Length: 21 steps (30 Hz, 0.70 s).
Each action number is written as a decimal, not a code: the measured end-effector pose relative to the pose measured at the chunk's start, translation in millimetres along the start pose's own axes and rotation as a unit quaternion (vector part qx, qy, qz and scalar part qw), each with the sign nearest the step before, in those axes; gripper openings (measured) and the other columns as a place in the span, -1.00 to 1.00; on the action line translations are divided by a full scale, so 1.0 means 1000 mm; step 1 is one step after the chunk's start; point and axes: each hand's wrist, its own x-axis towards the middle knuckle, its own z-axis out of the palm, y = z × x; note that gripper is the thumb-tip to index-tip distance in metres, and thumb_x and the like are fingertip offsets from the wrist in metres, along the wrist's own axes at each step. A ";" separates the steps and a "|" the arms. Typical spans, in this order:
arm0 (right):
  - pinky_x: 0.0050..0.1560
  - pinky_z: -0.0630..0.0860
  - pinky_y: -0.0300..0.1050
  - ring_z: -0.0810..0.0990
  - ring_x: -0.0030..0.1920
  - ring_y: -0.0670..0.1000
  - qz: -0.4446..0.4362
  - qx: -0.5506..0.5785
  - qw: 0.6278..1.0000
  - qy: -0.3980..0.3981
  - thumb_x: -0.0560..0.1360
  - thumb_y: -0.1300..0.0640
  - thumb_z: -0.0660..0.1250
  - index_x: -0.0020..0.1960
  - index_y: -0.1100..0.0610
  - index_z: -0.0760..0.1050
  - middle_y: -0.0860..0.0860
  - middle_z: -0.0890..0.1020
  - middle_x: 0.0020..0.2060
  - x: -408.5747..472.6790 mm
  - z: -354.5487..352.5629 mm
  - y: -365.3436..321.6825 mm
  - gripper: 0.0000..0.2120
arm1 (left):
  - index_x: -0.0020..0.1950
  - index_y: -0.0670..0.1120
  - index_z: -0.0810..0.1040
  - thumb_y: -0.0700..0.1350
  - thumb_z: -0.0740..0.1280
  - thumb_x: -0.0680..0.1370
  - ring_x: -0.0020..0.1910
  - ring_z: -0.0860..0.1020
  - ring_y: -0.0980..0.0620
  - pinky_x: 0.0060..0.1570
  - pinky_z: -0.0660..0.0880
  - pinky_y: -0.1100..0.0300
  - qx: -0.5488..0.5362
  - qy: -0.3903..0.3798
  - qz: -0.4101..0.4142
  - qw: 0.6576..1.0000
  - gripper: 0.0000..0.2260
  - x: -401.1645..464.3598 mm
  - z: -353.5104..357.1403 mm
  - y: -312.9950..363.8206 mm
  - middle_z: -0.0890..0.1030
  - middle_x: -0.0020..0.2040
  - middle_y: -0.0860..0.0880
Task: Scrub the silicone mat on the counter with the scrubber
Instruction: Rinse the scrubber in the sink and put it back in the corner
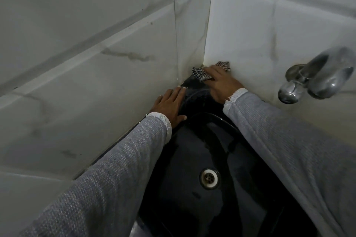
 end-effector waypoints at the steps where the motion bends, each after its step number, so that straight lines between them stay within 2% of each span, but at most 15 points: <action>1: 0.24 0.38 0.25 0.44 0.24 0.37 -0.009 0.003 1.000 -0.002 0.21 0.31 0.37 0.01 0.24 0.60 0.29 0.49 0.24 0.007 0.004 0.003 -0.64 | 0.54 -0.01 -0.15 0.16 0.34 0.47 0.51 -0.01 -0.03 0.44 0.10 -0.06 0.001 0.002 0.002 1.000 -0.15 0.005 0.001 0.000 -0.06 0.55 0.03; 5: 0.32 0.33 0.22 0.38 0.31 0.34 -0.041 0.018 0.999 -0.002 0.21 0.22 0.31 0.10 0.23 0.57 0.28 0.45 0.29 0.022 0.021 0.007 -0.55 | 0.54 0.02 -0.18 0.16 0.34 0.47 0.52 -0.03 -0.02 0.44 0.07 -0.03 0.007 0.008 0.003 1.000 -0.14 0.020 0.005 -0.002 -0.09 0.56 0.05; 8: 0.38 0.21 0.14 0.35 0.36 0.29 -0.047 0.025 0.999 -0.002 0.22 0.17 0.32 0.10 0.21 0.58 0.24 0.44 0.32 0.022 0.038 0.004 -0.56 | 0.54 0.03 -0.19 0.16 0.33 0.47 0.52 -0.05 0.00 0.44 0.05 -0.02 0.010 0.004 -0.003 1.000 -0.14 0.026 0.012 -0.005 -0.10 0.55 0.07; 11: 0.40 0.23 0.25 0.16 0.46 0.27 -0.030 0.084 0.995 -0.044 0.29 0.11 0.30 0.14 0.22 0.56 0.22 0.29 0.42 0.011 0.054 -0.001 -0.56 | 0.54 0.04 -0.18 0.16 0.34 0.46 0.52 -0.05 0.00 0.43 0.05 -0.03 0.010 -0.001 -0.004 1.000 -0.13 0.027 0.021 -0.006 -0.10 0.55 0.07; 13: 0.38 0.23 0.25 0.08 0.48 0.26 -0.019 0.113 0.992 -0.053 0.33 0.08 0.29 0.14 0.23 0.55 0.21 0.20 0.46 0.004 0.062 -0.002 -0.57 | 0.54 0.04 -0.18 0.15 0.34 0.45 0.52 -0.06 0.01 0.43 0.05 -0.05 0.003 -0.010 -0.008 1.000 -0.13 0.026 0.027 -0.005 -0.12 0.55 0.09; 17: 0.45 0.12 0.23 0.00 0.49 0.27 -0.002 0.163 0.986 -0.040 0.32 0.14 0.30 0.04 0.27 0.58 0.23 0.12 0.48 0.001 0.069 -0.005 -0.66 | 0.54 0.05 -0.19 0.16 0.34 0.46 0.53 -0.08 0.02 0.44 0.04 -0.04 -0.001 -0.023 -0.013 1.000 -0.14 0.024 0.034 -0.006 -0.13 0.55 0.10; 21: 0.50 0.01 0.11 -0.12 0.51 0.17 0.037 0.227 0.970 -0.076 0.29 0.21 0.33 0.01 0.26 0.50 0.19 0.02 0.51 0.007 0.069 -0.006 -0.70 | 0.54 0.05 -0.18 0.15 0.34 0.46 0.53 -0.08 0.01 0.44 0.04 -0.04 -0.004 -0.028 -0.015 0.999 -0.13 0.024 0.033 -0.006 -0.13 0.55 0.09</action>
